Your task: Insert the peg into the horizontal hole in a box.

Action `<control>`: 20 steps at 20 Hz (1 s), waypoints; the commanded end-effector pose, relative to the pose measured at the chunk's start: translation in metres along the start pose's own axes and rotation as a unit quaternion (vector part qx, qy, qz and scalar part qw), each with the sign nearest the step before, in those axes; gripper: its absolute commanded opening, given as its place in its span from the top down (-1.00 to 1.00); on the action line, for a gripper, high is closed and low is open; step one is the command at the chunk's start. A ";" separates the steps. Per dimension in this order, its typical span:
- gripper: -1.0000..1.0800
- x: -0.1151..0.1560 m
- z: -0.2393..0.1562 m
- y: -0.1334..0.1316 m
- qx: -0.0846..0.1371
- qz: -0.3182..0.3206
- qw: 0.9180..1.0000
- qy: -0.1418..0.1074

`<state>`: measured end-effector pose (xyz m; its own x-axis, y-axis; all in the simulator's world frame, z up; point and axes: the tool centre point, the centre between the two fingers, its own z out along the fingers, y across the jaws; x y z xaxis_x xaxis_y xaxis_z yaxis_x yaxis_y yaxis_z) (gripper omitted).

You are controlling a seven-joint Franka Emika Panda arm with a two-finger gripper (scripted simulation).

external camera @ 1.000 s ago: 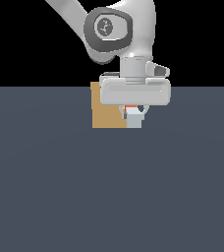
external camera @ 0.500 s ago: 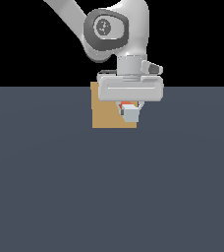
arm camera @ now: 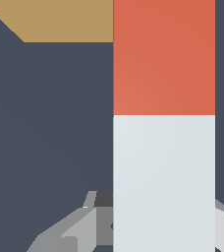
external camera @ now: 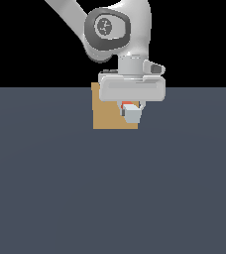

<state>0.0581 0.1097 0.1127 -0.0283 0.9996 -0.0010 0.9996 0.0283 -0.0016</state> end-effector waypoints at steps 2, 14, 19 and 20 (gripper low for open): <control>1.00 0.002 0.000 0.000 0.000 0.000 1.000 0.000; 1.00 0.084 -0.002 -0.001 -0.002 0.000 1.000 0.000; 1.00 0.110 -0.003 0.000 -0.002 0.000 1.000 0.000; 1.00 0.112 -0.003 0.000 -0.002 0.000 1.000 0.000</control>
<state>0.0533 0.2170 0.1129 -0.0304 0.9995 -0.0012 0.9995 0.0304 -0.0016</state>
